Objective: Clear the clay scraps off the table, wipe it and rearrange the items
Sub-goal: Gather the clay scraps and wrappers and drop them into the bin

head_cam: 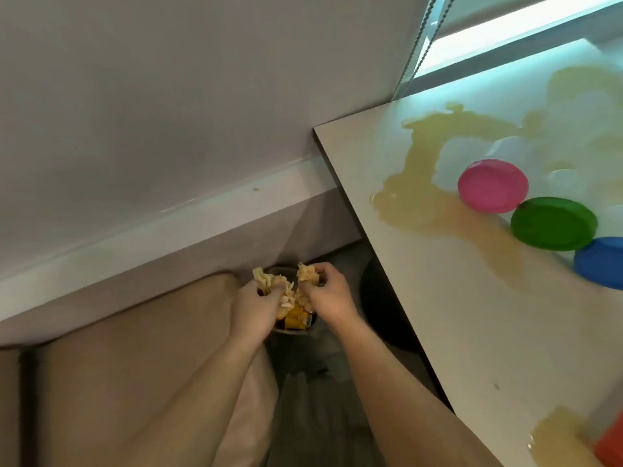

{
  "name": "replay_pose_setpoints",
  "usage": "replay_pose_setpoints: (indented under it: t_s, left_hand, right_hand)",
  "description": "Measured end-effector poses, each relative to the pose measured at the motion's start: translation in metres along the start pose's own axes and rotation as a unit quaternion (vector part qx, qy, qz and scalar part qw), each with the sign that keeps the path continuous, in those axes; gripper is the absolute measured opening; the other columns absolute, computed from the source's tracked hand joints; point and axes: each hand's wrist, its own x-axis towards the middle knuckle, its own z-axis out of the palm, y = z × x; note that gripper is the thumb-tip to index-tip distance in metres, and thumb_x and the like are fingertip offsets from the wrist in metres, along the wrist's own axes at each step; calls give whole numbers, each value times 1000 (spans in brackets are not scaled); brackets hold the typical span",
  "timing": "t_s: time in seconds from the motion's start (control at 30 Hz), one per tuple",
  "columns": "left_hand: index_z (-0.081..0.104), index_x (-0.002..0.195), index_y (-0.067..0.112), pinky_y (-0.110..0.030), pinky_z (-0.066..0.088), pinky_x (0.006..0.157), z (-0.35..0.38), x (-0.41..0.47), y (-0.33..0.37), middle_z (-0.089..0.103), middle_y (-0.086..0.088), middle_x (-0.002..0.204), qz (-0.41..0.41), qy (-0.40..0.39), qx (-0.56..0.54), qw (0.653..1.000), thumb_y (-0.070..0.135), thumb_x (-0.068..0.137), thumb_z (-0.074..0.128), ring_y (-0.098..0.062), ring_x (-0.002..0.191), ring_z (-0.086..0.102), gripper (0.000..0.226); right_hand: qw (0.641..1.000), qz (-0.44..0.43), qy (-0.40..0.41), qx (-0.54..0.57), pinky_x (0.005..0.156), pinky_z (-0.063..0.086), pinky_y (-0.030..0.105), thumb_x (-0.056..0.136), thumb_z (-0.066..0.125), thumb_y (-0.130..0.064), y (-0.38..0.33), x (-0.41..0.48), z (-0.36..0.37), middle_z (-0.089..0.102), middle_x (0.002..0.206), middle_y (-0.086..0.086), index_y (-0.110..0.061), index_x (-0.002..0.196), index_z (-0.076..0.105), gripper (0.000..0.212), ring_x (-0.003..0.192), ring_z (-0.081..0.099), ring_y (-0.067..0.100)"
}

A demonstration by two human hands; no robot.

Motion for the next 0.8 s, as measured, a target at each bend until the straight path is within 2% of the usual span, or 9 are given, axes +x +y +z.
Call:
replay_pose_setpoints:
  t_s: [0.1, 0.17, 0.27, 0.33, 0.4, 0.47, 0.53, 0.67, 0.8]
  left_hand:
    - [72, 102, 23, -38, 58, 83, 21, 41, -40, 74, 5, 93, -21, 8, 18, 1000, 34, 97, 67, -18, 91, 70, 13]
    - [71, 106, 21, -32, 53, 75, 32, 64, -67, 72, 5, 95, -36, 18, 28, 999, 34, 98, 66, -17, 92, 68, 16]
    - [71, 106, 21, -31, 51, 71, 46, 91, -101, 72, 5, 93, -43, 12, 21, 999, 35, 98, 66, -17, 91, 68, 17]
    - [72, 107, 21, -35, 56, 77, 55, 109, -120, 73, 4, 94, -46, 8, 21, 999, 35, 97, 67, -19, 91, 70, 19]
    - [72, 110, 18, -38, 57, 84, 63, 124, -134, 74, 1, 98, -57, 6, 25, 998, 34, 96, 67, -22, 94, 69, 21]
    - [71, 112, 17, -35, 55, 83, 68, 134, -144, 73, -1, 101, -60, 4, 42, 997, 34, 96, 67, -24, 95, 68, 24]
    - [70, 117, 18, -39, 56, 90, 74, 142, -150, 72, -2, 107, -70, 2, 53, 996, 38, 96, 66, -25, 100, 67, 30]
    - [62, 131, 18, -45, 53, 101, 83, 155, -158, 68, -3, 121, -105, -26, 63, 992, 45, 94, 69, -28, 113, 63, 47]
    - [54, 133, 30, -47, 51, 106, 91, 153, -160, 65, 3, 114, -132, -87, 13, 987, 37, 96, 68, -26, 113, 61, 40]
  right_hand:
    - [1000, 20, -3, -11, 90, 54, 29, 91, 71, -17, 39, 50, 27, 65, 111, -8, -26, 118, 62, 30, 104, 63, 10]
    - [999, 34, -4, -23, 92, 51, 29, 90, 71, -19, 65, 81, 47, 61, 119, -4, -29, 119, 60, 32, 106, 60, 11]
    - [996, 63, -50, -41, 104, 46, 33, 93, 67, -18, 98, 117, 70, 55, 128, -6, -27, 136, 53, 46, 122, 55, 18]
    - [991, 90, -80, -60, 116, 39, 41, 94, 63, -18, 120, 138, 82, 51, 145, 0, -25, 152, 39, 64, 136, 48, 23]
    - [989, 113, -74, -63, 117, 39, 46, 89, 63, -19, 147, 158, 90, 46, 154, 2, -29, 156, 34, 73, 139, 46, 24]
    - [989, 135, -50, -47, 113, 44, 48, 88, 64, -18, 165, 170, 92, 50, 151, 0, -31, 151, 39, 69, 135, 50, 24]
    - [988, 145, -26, -38, 110, 46, 48, 91, 63, -15, 167, 168, 89, 56, 142, 2, -27, 146, 45, 59, 128, 54, 24]
    - [989, 145, -4, -36, 103, 46, 34, 97, 60, -13, 173, 164, 76, 60, 135, 3, -20, 143, 51, 48, 118, 57, 19]
    - [988, 128, -23, -85, 103, 47, 35, 96, 58, -15, 172, 158, 70, 59, 139, 4, -21, 147, 49, 52, 125, 57, 23]
